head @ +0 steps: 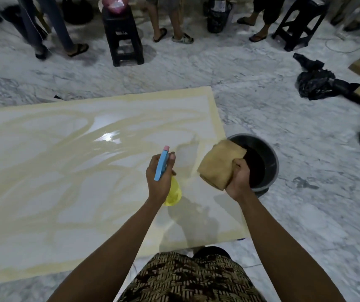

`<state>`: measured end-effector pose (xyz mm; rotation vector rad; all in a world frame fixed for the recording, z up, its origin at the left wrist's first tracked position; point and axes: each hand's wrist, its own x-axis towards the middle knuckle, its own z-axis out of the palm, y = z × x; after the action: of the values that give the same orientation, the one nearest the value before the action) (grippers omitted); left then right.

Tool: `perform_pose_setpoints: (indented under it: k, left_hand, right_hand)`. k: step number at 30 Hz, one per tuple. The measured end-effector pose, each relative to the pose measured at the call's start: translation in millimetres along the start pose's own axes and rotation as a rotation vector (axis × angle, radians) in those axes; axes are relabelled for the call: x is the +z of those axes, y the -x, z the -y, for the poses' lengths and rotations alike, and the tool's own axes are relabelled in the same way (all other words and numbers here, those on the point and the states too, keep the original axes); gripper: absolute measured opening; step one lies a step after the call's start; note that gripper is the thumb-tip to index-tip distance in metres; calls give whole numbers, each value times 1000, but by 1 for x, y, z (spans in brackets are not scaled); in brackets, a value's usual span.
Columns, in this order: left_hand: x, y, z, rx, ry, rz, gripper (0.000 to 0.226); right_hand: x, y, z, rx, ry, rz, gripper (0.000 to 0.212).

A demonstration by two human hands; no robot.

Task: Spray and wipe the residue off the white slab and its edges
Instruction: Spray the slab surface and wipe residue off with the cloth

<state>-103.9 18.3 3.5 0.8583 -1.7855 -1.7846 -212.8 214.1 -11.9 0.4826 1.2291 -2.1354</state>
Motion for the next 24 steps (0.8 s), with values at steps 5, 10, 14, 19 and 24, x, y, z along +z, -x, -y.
perform_pose_setpoints:
  k: [5, 10, 14, 19, 24]
  left_hand:
    - [6, -18, -41, 35, 109, 9, 30]
    - [1, -32, -53, -50, 132, 161, 33]
    - [-8, -39, -53, -42, 35, 214, 33]
    - [-15, -51, -49, 0, -98, 248, 27]
    - [-17, -68, -50, -32, -302, 281, 17]
  right_hand:
    - [24, -25, 22, 103, 45, 27, 56]
    - [51, -37, 23, 154, 115, 93, 43]
    - [77, -43, 23, 81, 104, 123, 48]
    - [97, -51, 22, 81, 112, 148, 61]
    - [109, -56, 22, 40, 163, 192, 65]
